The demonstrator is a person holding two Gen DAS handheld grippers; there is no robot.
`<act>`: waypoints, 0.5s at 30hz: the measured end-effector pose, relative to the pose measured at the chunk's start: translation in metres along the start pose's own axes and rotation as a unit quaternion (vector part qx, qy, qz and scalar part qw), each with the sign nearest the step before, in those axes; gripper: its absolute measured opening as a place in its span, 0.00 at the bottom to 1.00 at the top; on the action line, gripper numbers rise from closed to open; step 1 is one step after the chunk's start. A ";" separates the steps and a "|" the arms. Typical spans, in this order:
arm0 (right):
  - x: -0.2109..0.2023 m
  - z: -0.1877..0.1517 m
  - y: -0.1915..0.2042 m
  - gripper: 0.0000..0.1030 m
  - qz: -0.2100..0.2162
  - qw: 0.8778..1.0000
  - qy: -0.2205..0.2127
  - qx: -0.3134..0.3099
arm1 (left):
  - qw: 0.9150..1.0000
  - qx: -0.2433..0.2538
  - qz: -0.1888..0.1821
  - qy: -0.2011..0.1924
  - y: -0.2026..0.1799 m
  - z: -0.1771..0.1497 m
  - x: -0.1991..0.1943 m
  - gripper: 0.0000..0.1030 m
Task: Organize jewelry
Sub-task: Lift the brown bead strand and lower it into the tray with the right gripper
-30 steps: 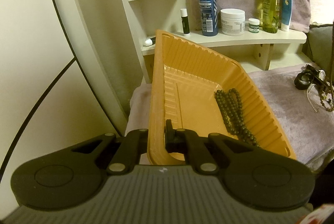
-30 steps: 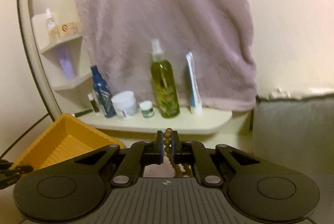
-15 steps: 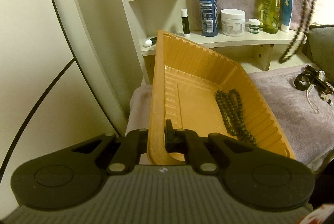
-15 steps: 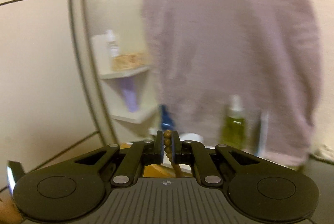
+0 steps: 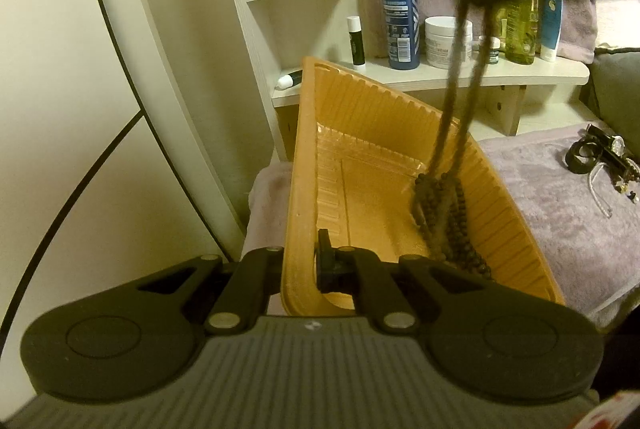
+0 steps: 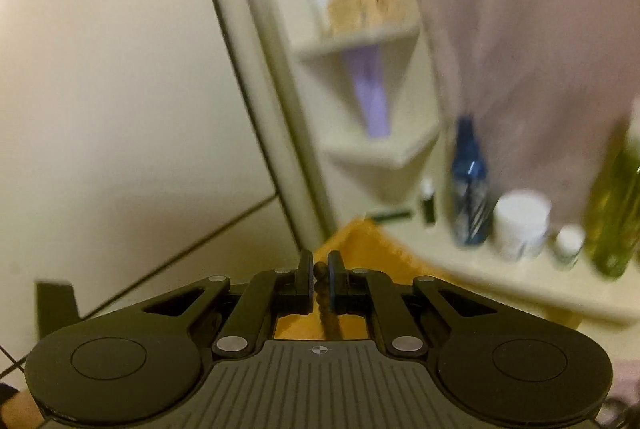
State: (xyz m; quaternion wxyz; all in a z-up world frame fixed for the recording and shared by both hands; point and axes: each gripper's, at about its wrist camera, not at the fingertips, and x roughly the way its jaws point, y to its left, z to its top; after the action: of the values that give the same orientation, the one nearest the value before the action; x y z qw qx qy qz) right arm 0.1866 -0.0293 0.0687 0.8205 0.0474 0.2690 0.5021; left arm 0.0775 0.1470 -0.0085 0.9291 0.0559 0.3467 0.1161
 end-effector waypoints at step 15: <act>0.041 -0.070 -0.021 0.07 -0.004 0.993 0.110 0.030 | 1.000 -0.003 0.000 0.003 0.001 0.001 0.000 0.04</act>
State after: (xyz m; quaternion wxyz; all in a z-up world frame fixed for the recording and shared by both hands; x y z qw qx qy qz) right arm 0.1837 -0.0182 -0.0149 0.7860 0.0154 0.3728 0.4929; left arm 0.0776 0.1475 -0.0076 0.9284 0.0526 0.3488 0.1171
